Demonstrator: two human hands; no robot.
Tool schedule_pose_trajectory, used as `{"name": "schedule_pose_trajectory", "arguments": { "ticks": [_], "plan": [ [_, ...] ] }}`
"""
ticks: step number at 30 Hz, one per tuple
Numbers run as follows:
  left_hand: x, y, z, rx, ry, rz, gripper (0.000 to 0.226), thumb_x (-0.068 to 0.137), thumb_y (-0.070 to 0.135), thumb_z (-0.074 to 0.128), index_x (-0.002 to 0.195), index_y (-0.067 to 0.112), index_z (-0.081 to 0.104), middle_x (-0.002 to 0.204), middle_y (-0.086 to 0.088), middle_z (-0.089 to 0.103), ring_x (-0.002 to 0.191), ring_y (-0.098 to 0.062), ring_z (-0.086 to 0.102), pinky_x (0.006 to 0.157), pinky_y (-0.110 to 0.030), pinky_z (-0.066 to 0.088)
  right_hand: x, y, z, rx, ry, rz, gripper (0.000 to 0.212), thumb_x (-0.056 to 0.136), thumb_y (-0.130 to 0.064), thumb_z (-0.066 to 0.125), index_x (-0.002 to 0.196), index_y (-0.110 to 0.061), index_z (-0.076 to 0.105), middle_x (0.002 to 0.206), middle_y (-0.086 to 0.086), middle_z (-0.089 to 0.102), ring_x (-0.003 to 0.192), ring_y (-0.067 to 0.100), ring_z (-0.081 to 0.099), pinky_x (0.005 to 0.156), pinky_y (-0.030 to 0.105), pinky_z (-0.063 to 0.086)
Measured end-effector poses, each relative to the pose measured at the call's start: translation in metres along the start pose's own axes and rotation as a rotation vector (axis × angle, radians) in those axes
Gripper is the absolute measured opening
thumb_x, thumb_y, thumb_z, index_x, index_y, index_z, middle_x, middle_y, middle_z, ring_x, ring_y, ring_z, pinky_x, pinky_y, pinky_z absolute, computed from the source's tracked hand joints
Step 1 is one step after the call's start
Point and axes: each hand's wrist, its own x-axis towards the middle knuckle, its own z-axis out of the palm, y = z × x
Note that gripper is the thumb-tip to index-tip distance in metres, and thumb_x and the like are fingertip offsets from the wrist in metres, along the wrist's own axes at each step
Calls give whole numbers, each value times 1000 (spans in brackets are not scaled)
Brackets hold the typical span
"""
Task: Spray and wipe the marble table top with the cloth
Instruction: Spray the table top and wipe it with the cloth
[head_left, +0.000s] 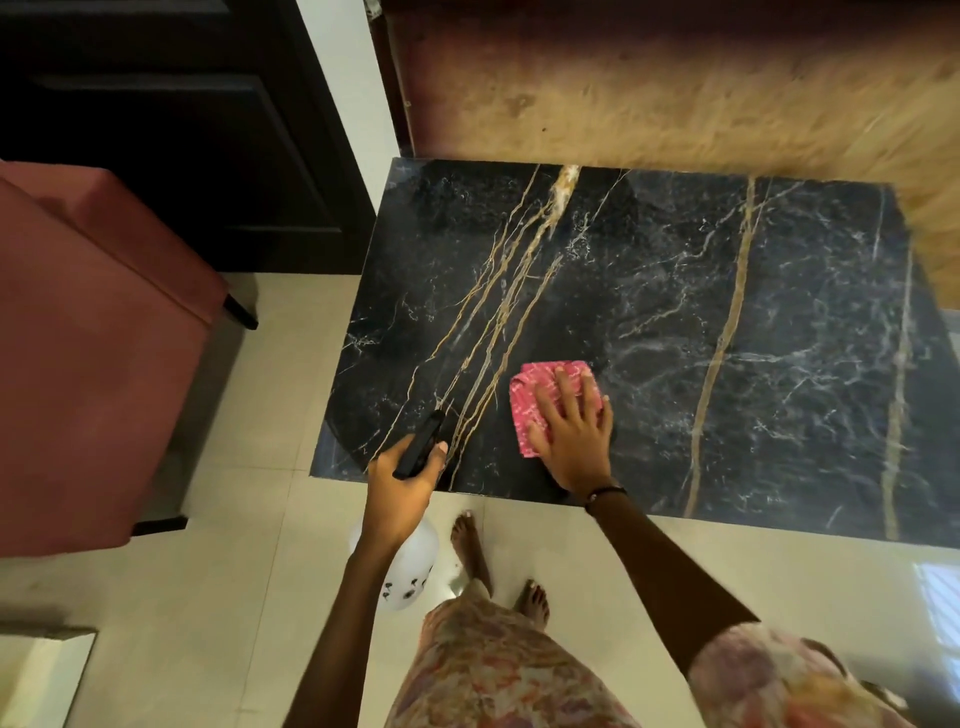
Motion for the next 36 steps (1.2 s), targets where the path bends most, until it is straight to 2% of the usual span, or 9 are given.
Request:
{"name": "schedule_pose_trajectory", "arguments": {
  "ticks": [4,7,10,13,19,24,28,32,36],
  "plan": [
    [-6,0,10,20,-21,13,8,89,20,61,82,20,64,61,0,57,48,-9,46,52,-23,40,-19,-29,14,-24,-18,-293,61,90,-58,28,141,-25,41,145,14,45,135,41,35,104,67,32],
    [-12,-1,18,53,-29,18,14,90,19,60,95,7,65,54,5,52,48,-9,45,58,-25,44,-52,-4,21,-58,-25,-438,57,95,-58,26,139,-27,42,143,9,47,136,38,36,112,59,21],
    [-18,-1,25,48,-29,8,23,89,19,61,101,0,66,62,1,58,47,-27,51,53,-36,53,-84,49,19,-126,11,-438,58,97,-60,22,143,-28,37,151,8,36,142,35,24,113,54,15],
    [-24,2,33,49,-46,6,15,89,20,61,97,7,65,71,-3,61,65,-45,55,77,-56,52,-90,104,7,-108,16,-318,59,97,-60,17,148,-30,21,155,9,27,145,32,11,114,53,13],
    [-27,-1,50,101,-103,28,20,88,26,62,100,10,66,87,-13,64,72,-24,53,58,-38,52,-34,88,-11,4,11,-2,60,93,-57,25,147,-30,28,155,9,29,143,37,18,111,60,15],
    [-30,4,69,125,-135,91,8,88,21,63,81,25,64,75,-6,65,52,-9,49,50,-21,40,-53,54,11,-20,8,-269,57,89,-53,36,140,-27,39,147,13,41,139,40,29,106,66,29],
    [-31,10,81,114,-153,106,8,89,20,62,82,24,63,73,-1,64,51,-7,49,48,-18,39,-106,100,19,-78,30,-326,58,96,-58,28,145,-28,35,154,6,31,145,33,17,113,56,17],
    [-33,16,89,121,-177,104,4,89,23,61,88,27,61,79,-3,65,57,-8,51,49,-17,40,-122,170,2,-68,29,-181,60,97,-60,17,150,-32,16,157,8,24,146,32,12,114,55,15],
    [-32,21,100,156,-177,146,8,89,24,61,84,30,61,77,-6,64,56,-9,53,46,-12,38,-84,172,-15,22,-8,34,60,95,-60,12,147,-31,24,154,8,30,144,33,17,113,56,17]
  ]
}}
